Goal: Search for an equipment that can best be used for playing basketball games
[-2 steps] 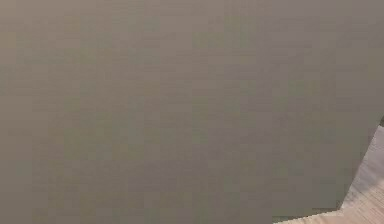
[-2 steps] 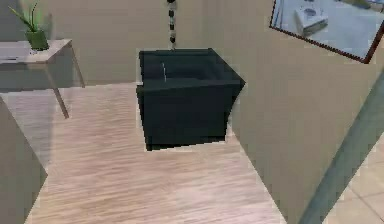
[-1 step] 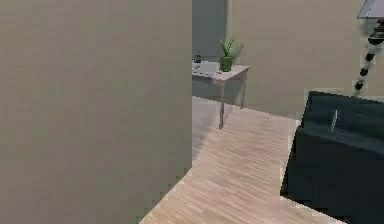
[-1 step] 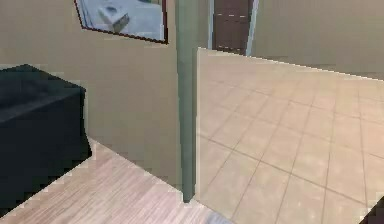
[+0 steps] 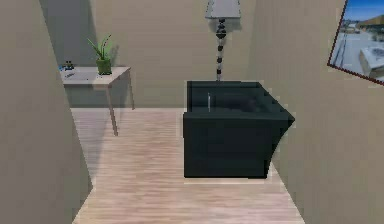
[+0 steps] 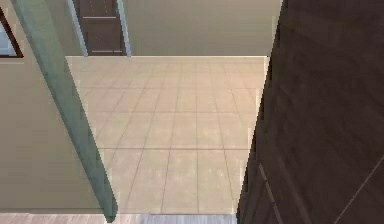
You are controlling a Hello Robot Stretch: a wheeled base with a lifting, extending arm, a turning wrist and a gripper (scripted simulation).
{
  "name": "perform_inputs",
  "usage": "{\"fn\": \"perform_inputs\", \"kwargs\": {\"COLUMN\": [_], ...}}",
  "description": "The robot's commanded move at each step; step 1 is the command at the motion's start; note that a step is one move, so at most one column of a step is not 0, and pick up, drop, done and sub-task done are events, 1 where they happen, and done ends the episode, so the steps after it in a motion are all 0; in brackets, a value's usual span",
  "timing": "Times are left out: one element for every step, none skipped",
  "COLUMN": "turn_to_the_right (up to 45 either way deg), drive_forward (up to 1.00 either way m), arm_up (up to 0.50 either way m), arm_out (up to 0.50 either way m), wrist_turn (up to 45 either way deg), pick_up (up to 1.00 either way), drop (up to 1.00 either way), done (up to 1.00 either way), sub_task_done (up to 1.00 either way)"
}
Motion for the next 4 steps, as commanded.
{"fn": "perform_inputs", "kwargs": {"turn_to_the_right": [0.0, -45.0, -45.0, -42.0], "drive_forward": [0.15, 0.0, 0.0, 0.0], "arm_up": [0.0, 0.0, 0.0, 0.0], "arm_out": [0.0, 0.0, 0.0, 0.0], "wrist_turn": [0.0, 0.0, 0.0, 0.0], "pick_up": [0.0, 0.0, 0.0, 0.0], "drop": [0.0, 0.0, 0.0, 0.0], "done": [0.0, 0.0, 0.0, 0.0], "sub_task_done": [0.0, 0.0, 0.0, 0.0]}}
